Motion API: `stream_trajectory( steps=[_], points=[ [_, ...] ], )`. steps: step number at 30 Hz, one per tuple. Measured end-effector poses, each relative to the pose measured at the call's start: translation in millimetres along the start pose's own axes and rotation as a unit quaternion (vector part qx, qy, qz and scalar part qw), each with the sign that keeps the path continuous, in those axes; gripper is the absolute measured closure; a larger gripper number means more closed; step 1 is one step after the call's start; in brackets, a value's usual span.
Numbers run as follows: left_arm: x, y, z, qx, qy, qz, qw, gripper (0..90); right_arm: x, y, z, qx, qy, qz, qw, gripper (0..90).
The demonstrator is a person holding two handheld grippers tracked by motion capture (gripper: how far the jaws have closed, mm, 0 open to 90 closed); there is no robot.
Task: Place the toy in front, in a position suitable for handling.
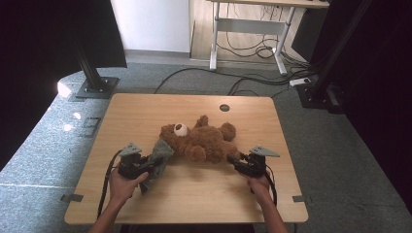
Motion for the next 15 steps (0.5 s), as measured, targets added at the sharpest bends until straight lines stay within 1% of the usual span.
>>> stream_trajectory(
  steps=[6,10,15],
  points=[
    [6.1,-11.5,-6.8,0.003,0.013,-0.003,0.9999,66.1,0.1,-0.1,-0.1,0.0,0.0,0.0,1.0,52.3],
    [9.1,-20.3,-10.9,0.01,0.017,-0.005,0.9998,66.2,0.3,-0.2,-0.3,0.0,0.0,0.0,1.0,52.3],
    [14.1,-32.1,-17.9,0.011,0.031,-0.011,0.9994,66.1,1.3,0.3,-0.8,-0.001,0.001,0.001,1.0,52.3]
  ],
)
Point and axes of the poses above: each handheld gripper's, and its own axes: x roughly forward along the jaws, y roughly out of its underside, z roughly to its left, the point moved 10 cm from there along x, roughly forward along the jaws, and after that the axes turned 5 degrees about -z, right-handed, at the moved point
